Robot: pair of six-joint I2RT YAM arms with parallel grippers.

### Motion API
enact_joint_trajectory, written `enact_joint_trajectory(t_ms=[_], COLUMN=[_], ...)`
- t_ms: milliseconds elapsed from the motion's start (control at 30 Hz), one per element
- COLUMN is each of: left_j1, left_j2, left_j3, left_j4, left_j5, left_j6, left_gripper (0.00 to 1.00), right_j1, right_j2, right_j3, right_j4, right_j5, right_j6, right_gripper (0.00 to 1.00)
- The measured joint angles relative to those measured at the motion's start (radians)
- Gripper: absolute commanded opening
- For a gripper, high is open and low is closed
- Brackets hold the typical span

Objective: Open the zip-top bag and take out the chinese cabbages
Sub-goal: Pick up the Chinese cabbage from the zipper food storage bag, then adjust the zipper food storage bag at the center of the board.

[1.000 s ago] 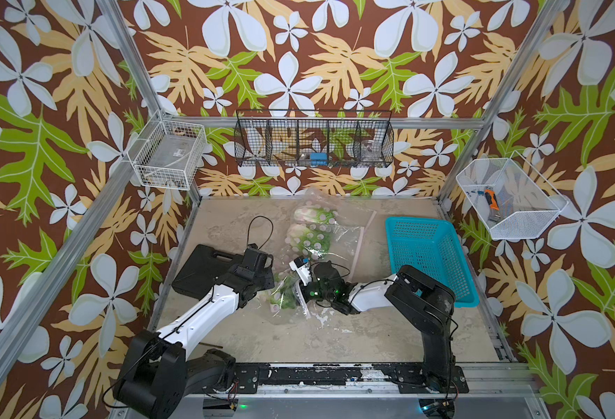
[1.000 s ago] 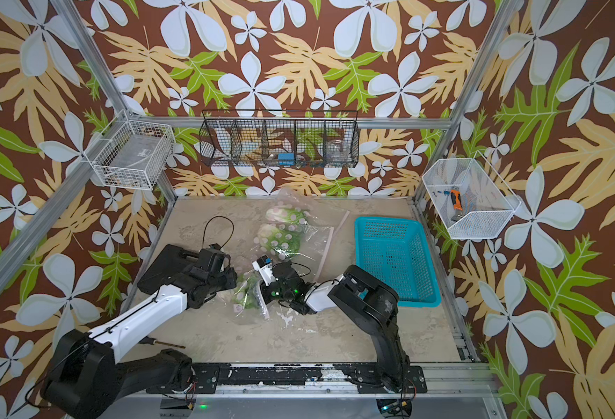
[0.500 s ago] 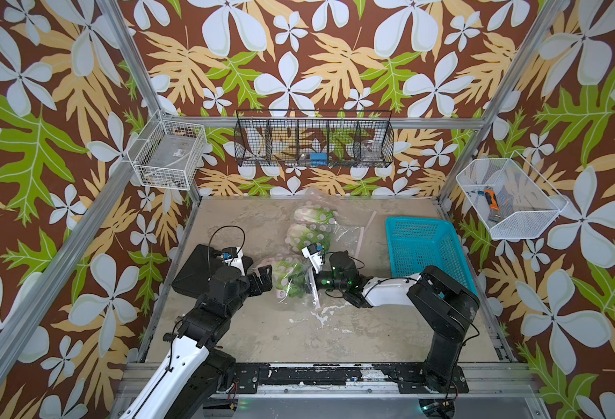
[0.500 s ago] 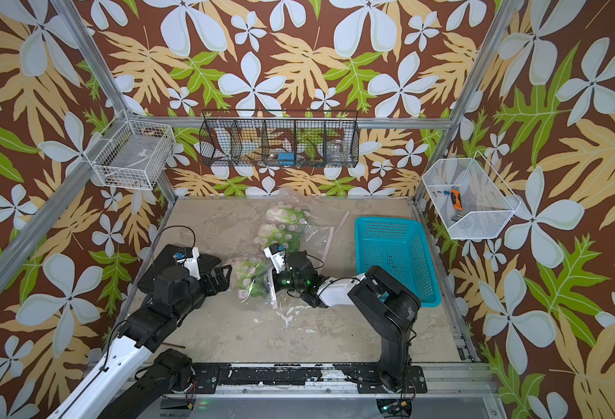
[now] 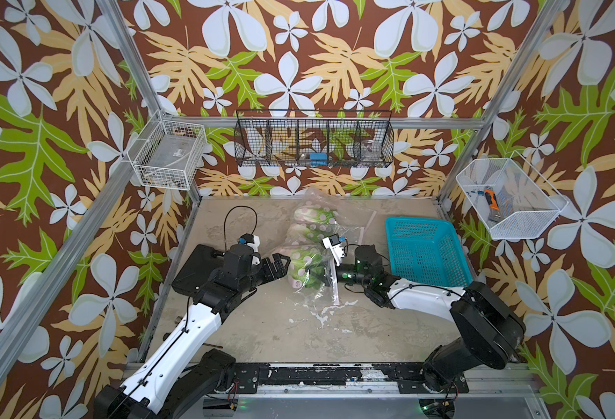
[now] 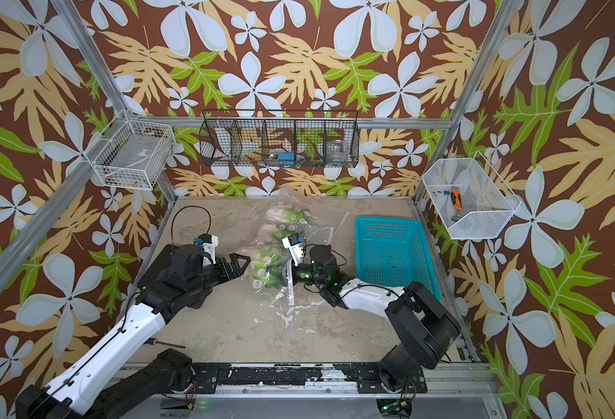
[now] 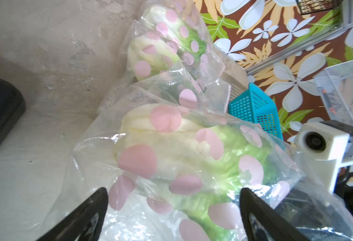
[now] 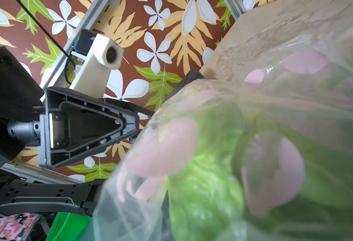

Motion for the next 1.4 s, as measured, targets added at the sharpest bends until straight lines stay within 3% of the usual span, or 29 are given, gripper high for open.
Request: enact_joint_trajectory(t_ms=[433,733,933,1400], left_j1=[0.007,0.078,0.084,0.095], left_j2=[-0.077,-0.057,-0.044,-0.006], left_j3=[-0.106,-0.231,-0.237,-0.297], left_j4=[0.077,0.321,0.454,0.498], left_j5=[0.080,0.192,0.199,0.214], left_j6=[-0.061,-0.256,-0.323,-0.365], left_gripper=[1.00,1.00,0.93,0.93], right_j1=[-0.096,-0.097,-0.098,-0.098], right_j2=[-0.137,-0.159,-0.148,-0.149], right_j3=[-0.029,-0.022,-0.016,0.010], right_j4=[-0.122,-0.164,-0.191,-0.208], right_j5=[0.064,0.052,0.023,0.001], right_j6=[-0.069,-0.088,-0.090,-0.084], right_gripper=[0.00,0.00,0.00,0.00])
